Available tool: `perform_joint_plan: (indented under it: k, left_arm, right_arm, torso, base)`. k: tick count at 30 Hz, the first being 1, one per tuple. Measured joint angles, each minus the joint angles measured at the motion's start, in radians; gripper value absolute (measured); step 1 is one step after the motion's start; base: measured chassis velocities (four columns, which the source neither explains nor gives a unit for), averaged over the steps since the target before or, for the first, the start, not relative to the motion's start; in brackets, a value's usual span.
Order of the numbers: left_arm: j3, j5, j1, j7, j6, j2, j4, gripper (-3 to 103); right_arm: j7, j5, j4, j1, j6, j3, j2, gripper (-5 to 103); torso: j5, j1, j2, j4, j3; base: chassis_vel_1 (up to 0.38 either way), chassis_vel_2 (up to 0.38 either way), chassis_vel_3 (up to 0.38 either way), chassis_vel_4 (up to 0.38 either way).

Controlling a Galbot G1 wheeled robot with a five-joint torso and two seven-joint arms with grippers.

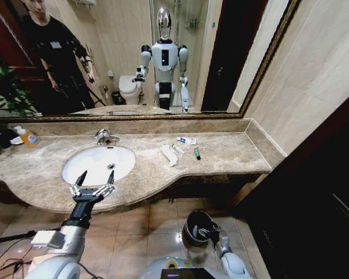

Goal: Pick up the trash from the sink and place it in the trash bin.

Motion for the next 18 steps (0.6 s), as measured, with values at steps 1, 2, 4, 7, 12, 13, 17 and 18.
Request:
perform_joint_plan:
  k: [1, 2, 4, 7, 12, 13, 17, 18]
  left_arm:
    - [0.0, 0.0, 0.0, 0.0, 0.0, 0.0, 0.0, 100]
    - [0.0, 0.0, 0.0, 0.0, 0.0, 0.0, 0.0, 100]
    - [0.0, 0.0, 0.0, 0.0, 0.0, 0.0, 0.0, 100]
    - [0.0, 0.0, 0.0, 0.0, 0.0, 0.0, 0.0, 100]
    - [0.0, 0.0, 0.0, 0.0, 0.0, 0.0, 0.0, 100]
    - [0.0, 0.0, 0.0, 0.0, 0.0, 0.0, 0.0, 100]
    - [0.0, 0.0, 0.0, 0.0, 0.0, 0.0, 0.0, 100]
    - [0.0, 0.0, 0.0, 0.0, 0.0, 0.0, 0.0, 100]
  right_arm:
    - [0.0, 0.0, 0.0, 0.0, 0.0, 0.0, 0.0, 100]
    - [0.0, 0.0, 0.0, -0.001, 0.0, 0.0, 0.0, 100]
    - [0.001, 0.0, 0.0, -0.002, 0.0, 0.0, 0.001, 100]
    - [0.002, 0.0, 0.002, -0.003, 0.0, 0.0, 0.003, 100]
    - [0.005, 0.0, 0.002, -0.001, 0.001, 0.0, 0.005, 100]
    - [0.006, 0.001, 0.004, -0.002, 0.001, 0.0, 0.005, 100]
    - [0.006, 0.005, 0.025, -0.01, -0.003, 0.001, 0.003, 100]
    - [0.006, 0.009, 0.045, -0.018, -0.006, 0.001, 0.001, 100]
  torso:
    - [0.0, 0.0, 0.0, 0.0, 0.0]
    - [0.0, 0.0, 0.0, 0.0, 0.0]
    - [0.0, 0.0, 0.0, 0.0, 0.0]
    - [0.0, 0.0, 0.0, 0.0, 0.0]
    - [0.0, 0.0, 0.0, 0.0, 0.0]
    - [0.0001, 0.0, 0.0, 0.0, 0.0]
    - [0.0001, 0.0, 0.0, 0.0, 0.0]
    - [0.0001, 0.0, 0.0, 0.0, 0.0]
  base:
    - [0.0, 0.0, 0.0, 0.0]
    - [0.0, 0.0, 0.0, 0.0]
    - [0.0, 0.0, 0.0, 0.0]
    - [0.0, 0.0, 0.0, 0.0]
    - [0.0, 0.0, 0.0, 0.0]
    - [0.0, 0.0, 0.0, 0.0]
    - [0.0, 0.0, 0.0, 0.0]
    - [0.0, 0.0, 0.0, 0.0]
